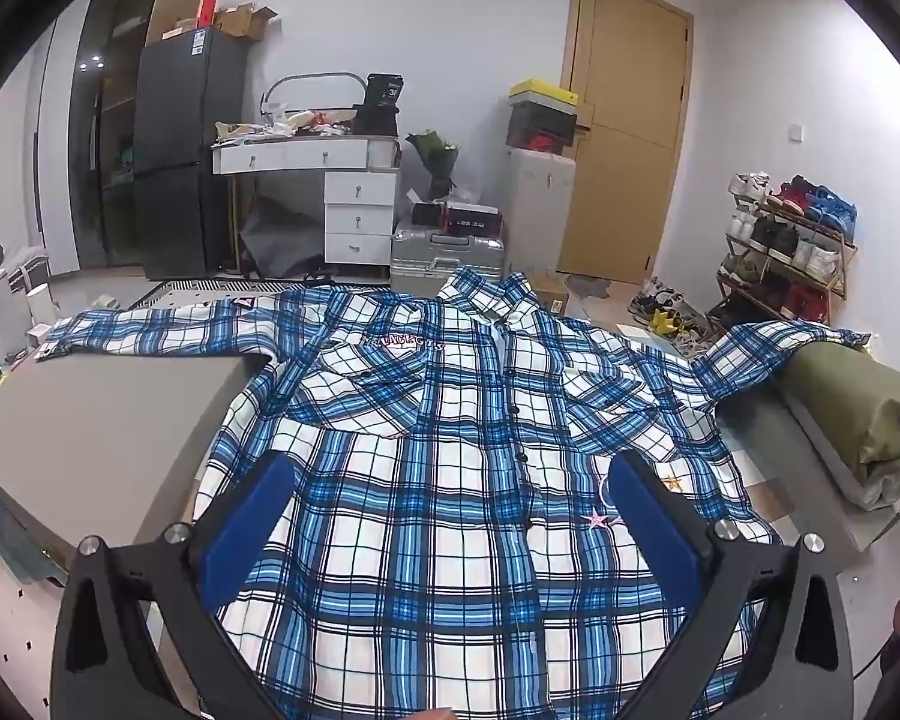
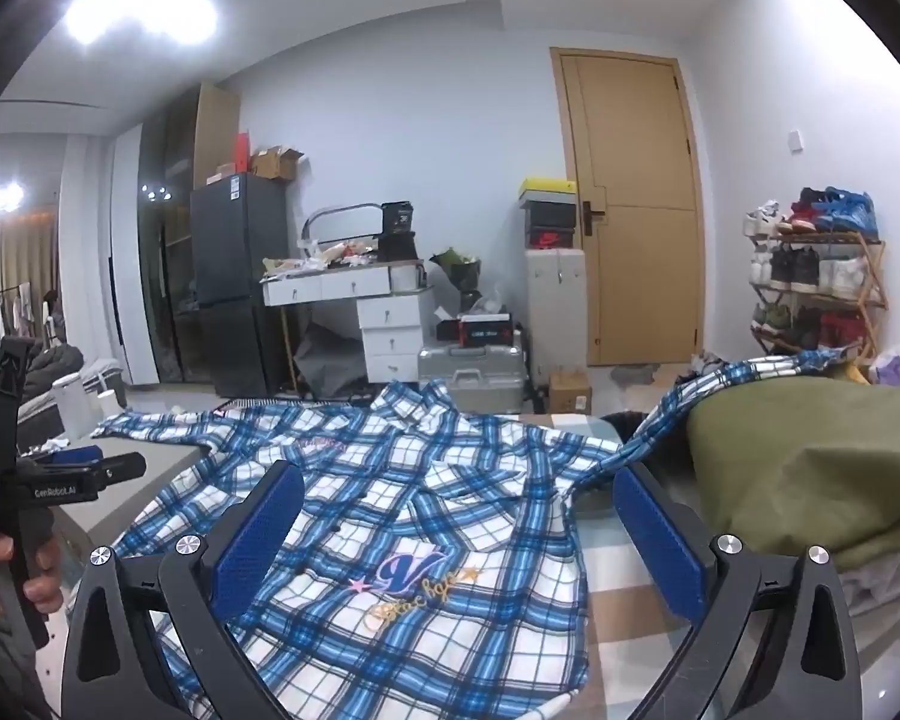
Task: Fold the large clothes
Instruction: 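Move the right gripper toward the plaid sleeve lying on the green cushion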
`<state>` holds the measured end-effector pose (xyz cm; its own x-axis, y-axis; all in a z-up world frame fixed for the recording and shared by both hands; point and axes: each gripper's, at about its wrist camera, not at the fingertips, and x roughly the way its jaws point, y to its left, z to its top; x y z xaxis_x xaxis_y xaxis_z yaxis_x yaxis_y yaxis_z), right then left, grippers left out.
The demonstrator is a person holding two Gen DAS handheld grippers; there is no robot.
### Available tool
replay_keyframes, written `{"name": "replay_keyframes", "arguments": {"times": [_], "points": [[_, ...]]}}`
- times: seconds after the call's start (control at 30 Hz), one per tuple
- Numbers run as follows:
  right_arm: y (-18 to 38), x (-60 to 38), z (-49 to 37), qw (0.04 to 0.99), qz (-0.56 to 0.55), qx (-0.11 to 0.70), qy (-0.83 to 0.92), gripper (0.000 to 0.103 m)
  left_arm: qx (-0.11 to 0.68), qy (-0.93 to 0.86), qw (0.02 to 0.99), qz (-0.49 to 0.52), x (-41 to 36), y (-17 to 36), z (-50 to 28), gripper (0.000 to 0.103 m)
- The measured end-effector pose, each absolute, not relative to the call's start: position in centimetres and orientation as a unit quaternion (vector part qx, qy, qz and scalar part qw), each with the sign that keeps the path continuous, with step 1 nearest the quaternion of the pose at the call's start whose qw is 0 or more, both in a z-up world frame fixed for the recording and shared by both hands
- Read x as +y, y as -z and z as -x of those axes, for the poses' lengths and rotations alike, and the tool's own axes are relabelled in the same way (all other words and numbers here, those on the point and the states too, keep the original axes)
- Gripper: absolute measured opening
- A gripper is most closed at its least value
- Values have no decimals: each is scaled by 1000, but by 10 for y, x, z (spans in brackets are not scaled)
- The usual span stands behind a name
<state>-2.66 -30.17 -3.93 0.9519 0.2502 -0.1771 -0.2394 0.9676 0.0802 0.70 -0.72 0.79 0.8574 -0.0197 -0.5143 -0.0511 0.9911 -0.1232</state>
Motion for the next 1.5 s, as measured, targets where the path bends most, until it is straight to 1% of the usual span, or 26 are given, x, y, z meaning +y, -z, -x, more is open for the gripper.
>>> {"name": "replay_keyframes", "arguments": {"times": [0.63,0.97,1.27,1.5], "points": [[46,-305,7,987,-34,113,-104,103,267,26,960,79,-3,-2,-16,102],[37,-317,-2,986,-51,117,-105,103,268,23,958,96,3,-4,-17,102],[18,-324,-10,984,-62,127,-104,103,263,15,960,98,15,-13,-21,102],[-16,-329,-25,983,-75,141,-88,103,262,17,960,101,30,-21,-31,102]]}}
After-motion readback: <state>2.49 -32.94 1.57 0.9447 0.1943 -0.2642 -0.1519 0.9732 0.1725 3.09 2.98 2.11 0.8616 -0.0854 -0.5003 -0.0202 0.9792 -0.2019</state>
